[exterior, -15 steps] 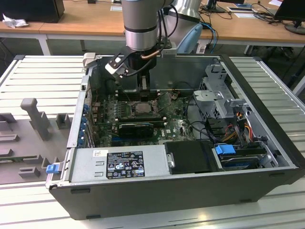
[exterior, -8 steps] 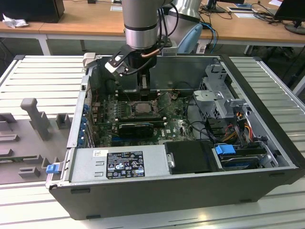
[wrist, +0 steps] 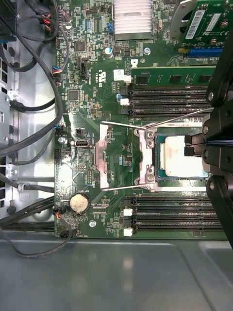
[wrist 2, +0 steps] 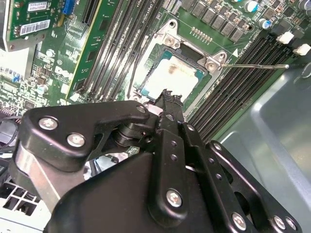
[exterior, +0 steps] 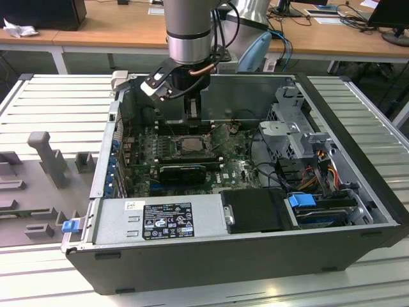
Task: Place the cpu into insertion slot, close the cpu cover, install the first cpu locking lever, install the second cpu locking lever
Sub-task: 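Place the cpu into insertion slot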
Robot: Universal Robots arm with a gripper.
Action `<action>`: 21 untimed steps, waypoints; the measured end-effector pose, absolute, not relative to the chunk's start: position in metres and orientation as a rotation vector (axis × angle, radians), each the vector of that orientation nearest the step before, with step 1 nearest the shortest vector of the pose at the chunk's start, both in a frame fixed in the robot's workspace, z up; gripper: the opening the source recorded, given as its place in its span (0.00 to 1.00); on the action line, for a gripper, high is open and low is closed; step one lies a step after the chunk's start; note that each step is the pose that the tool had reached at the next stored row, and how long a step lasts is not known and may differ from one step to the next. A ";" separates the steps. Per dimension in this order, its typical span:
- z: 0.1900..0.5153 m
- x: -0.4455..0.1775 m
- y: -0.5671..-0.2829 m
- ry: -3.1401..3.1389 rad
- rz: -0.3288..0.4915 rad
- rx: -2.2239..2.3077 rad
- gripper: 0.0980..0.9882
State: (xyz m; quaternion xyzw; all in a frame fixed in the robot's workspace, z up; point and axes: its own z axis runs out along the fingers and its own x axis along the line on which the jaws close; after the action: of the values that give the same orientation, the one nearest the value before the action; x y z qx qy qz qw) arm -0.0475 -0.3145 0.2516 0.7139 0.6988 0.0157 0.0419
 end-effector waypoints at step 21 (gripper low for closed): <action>0.263 -0.031 -0.317 2.168 0.039 2.234 0.01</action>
State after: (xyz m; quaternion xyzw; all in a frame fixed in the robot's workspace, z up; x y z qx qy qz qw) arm -0.0310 -0.3165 0.2634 0.7175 0.6963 0.0125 0.0139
